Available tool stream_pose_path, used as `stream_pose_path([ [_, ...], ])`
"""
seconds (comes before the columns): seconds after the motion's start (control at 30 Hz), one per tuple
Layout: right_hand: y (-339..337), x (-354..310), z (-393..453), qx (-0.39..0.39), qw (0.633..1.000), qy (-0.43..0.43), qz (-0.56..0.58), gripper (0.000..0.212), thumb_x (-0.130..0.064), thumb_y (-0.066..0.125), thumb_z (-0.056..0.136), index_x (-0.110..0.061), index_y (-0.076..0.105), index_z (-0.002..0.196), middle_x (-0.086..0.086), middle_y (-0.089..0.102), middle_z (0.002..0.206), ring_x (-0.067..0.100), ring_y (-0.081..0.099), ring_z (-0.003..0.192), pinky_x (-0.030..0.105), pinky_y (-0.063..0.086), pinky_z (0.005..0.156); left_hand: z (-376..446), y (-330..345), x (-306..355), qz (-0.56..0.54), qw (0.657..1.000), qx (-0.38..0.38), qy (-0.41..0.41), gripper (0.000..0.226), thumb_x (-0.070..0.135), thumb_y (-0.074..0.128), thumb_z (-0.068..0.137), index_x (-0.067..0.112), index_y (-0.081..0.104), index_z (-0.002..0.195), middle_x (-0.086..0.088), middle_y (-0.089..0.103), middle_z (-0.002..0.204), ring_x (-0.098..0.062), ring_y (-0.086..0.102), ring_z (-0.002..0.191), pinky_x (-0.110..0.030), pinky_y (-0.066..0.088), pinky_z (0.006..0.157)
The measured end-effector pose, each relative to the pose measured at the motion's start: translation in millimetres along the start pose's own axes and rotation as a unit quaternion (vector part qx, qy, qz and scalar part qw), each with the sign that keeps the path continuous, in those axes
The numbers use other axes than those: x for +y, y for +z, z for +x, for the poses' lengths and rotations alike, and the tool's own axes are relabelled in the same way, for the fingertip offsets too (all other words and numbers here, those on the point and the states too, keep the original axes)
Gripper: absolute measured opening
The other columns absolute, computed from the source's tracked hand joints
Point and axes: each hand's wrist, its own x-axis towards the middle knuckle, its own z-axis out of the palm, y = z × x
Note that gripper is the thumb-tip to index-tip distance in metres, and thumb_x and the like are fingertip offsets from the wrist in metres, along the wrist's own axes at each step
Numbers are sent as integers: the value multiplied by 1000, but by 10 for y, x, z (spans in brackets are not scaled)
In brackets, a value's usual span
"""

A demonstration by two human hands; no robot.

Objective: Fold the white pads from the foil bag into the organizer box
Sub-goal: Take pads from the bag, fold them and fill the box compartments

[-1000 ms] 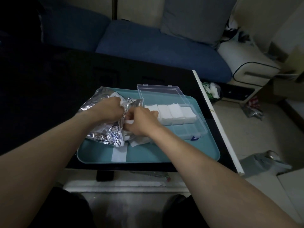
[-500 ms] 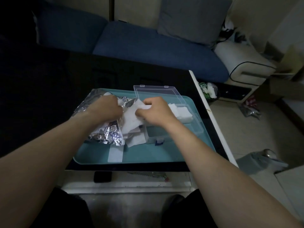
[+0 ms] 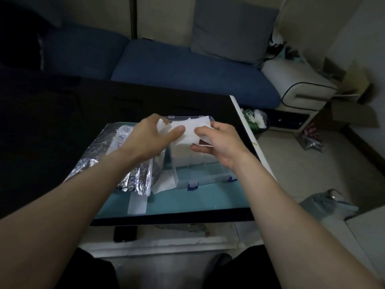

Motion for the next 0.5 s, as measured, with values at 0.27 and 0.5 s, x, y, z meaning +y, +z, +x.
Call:
stream_pose_path([
  [0.27,-116,40,-3,22,999,-21,-43,33,-8,79,84,-4,66,114,14,73,103,19,75,74,30,60,64,40,161,61,-172,983,16,-53,19,22,78,83,11,63,87,-8,62,59,-12,51,40,-22,41,42],
  [0.5,-261,2,-36,-9,999,-7,-48,26,-10,79,85,-6,67,108,11,77,92,25,76,81,30,61,64,61,243,33,-182,982,40,-37,13,22,72,89,15,61,88,-4,65,63,-7,58,44,-23,42,46],
])
